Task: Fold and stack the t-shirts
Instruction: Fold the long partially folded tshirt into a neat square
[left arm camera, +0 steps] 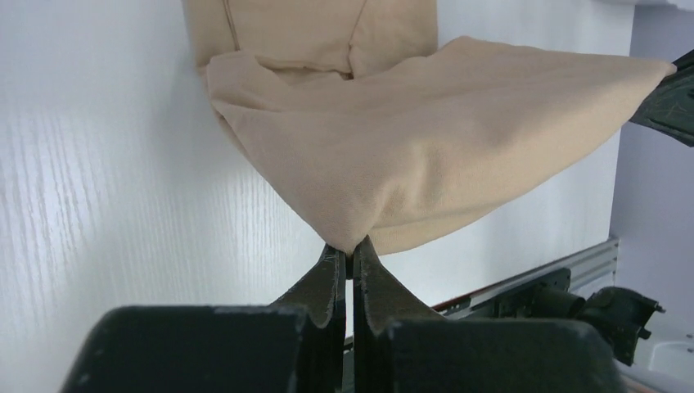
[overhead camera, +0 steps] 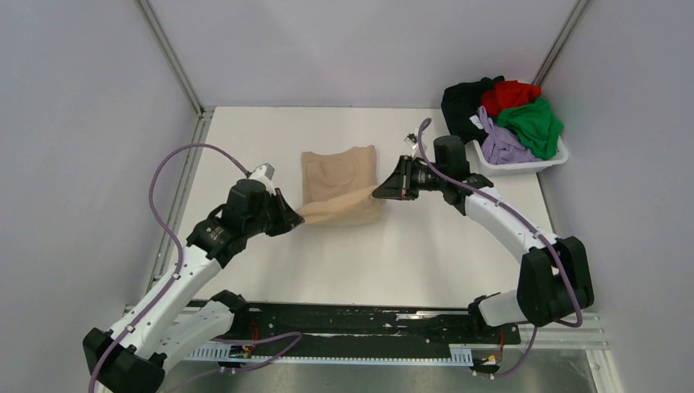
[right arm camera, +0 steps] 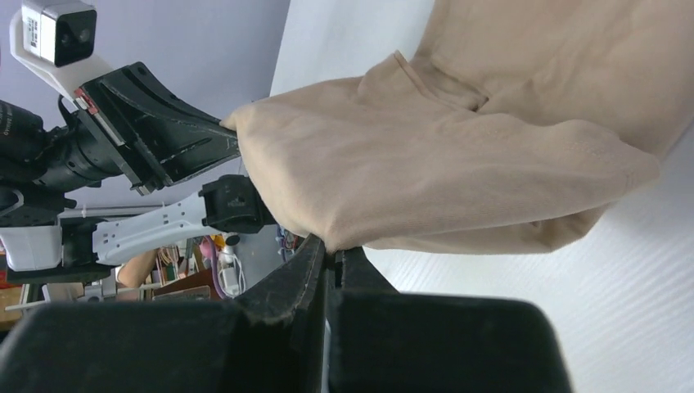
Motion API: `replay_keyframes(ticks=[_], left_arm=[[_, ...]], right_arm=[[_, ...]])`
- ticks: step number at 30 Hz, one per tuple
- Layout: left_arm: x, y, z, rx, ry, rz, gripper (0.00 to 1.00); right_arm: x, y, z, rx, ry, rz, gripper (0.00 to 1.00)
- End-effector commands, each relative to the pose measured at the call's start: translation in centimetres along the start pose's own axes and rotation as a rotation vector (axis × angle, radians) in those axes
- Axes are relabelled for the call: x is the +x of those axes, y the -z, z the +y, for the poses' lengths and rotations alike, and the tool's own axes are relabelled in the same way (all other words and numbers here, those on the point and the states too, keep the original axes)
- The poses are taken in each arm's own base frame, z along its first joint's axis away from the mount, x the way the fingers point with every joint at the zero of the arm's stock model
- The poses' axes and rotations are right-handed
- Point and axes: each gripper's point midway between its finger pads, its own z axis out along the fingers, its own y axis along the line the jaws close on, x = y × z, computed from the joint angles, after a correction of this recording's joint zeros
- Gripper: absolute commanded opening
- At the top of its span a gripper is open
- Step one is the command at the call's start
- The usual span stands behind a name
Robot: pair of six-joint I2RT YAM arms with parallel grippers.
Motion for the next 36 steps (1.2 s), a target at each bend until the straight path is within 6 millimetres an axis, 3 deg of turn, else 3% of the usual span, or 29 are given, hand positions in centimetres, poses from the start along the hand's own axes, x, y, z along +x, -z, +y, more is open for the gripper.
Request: replay_keyframes(ticks=[1,14,23,36], left_arm=[[-4.0,0.0,-0.5,-0.025,0.039,-0.118,0.00],[-10.6,-2.5,0.6,-0.108,0.058,-0.252,0.00],[-14.6,-4.8,1.7,-0.111,0.098,-0.277,0.00],[-19.4,-10.6,4.5,-0.125,0.169,-0.270,0.00]], right_arm=[[-4.1,-0.4,2.7,-0.123,0.106,-0.057,0.00],[-7.5,-2.3,-2.8,-0.154,0.004,-0.050,0.00],[-10.2,-3.2,-4.1,-0.217,-0.008,-0.061,0.00],[-14.6,-5.2,-8.5,-0.202,-0.064,-0.071,0.00]])
